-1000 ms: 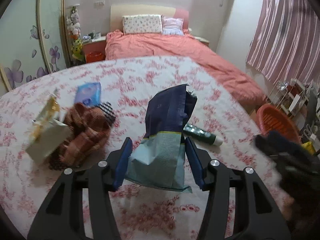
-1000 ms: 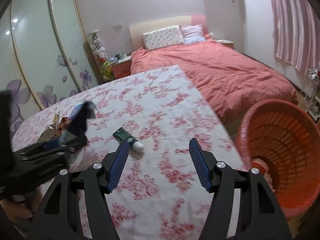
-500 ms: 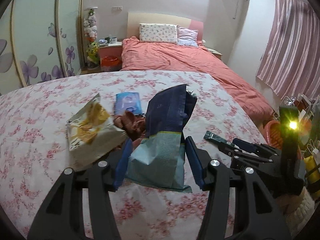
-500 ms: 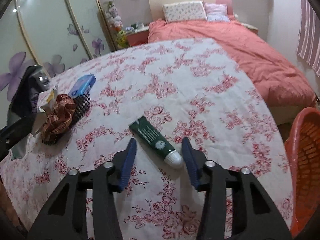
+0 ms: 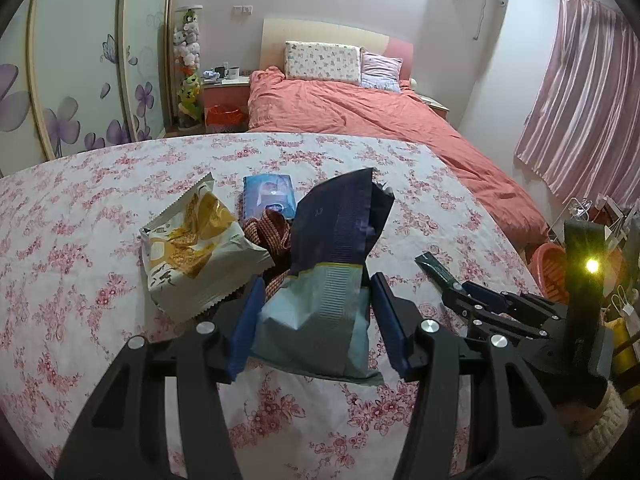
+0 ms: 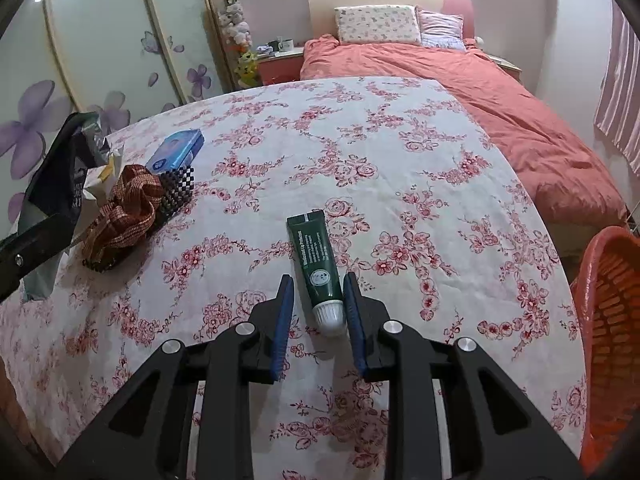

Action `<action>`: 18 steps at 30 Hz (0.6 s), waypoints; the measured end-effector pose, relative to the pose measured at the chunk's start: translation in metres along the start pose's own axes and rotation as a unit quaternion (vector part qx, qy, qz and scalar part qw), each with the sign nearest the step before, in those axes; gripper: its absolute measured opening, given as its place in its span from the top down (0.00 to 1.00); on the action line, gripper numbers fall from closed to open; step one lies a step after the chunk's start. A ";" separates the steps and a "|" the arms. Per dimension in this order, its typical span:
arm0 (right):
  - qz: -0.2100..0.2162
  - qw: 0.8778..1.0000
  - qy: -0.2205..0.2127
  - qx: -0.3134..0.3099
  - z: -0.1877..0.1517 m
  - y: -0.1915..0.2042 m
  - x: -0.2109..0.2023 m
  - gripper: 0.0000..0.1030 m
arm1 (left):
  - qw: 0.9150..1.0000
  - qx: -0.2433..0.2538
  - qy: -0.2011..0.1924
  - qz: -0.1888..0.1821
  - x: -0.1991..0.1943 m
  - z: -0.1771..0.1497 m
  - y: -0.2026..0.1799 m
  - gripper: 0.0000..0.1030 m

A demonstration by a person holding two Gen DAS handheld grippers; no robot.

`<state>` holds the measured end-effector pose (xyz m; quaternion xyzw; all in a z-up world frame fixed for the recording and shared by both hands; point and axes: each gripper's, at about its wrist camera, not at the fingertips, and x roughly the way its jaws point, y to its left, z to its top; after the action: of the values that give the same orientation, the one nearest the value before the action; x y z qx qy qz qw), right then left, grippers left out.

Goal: Collect trash
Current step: 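Grasp the blue-and-clear plastic bag with the left tool while the right tool grasps the green tube, then carry the bag and tube to the orange basket and open both tools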

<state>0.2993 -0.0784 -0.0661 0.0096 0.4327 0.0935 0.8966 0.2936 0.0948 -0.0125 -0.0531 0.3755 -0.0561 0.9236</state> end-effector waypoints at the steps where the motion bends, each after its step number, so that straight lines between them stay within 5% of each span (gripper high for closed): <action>1: -0.002 1.000 0.000 -0.002 0.000 0.000 0.000 0.82 | 1.000 0.000 0.000 -0.001 0.000 -0.001 0.000 0.48; 18: -0.002 0.997 -0.072 0.032 -0.011 -0.029 -0.055 0.83 | 1.000 0.011 -0.005 -0.022 -0.012 -0.004 -0.031 0.48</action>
<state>0.2617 -0.1172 -0.0333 0.0440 0.3700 0.0767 0.9248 0.2805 0.0659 -0.0027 -0.0510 0.3689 -0.0805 0.9246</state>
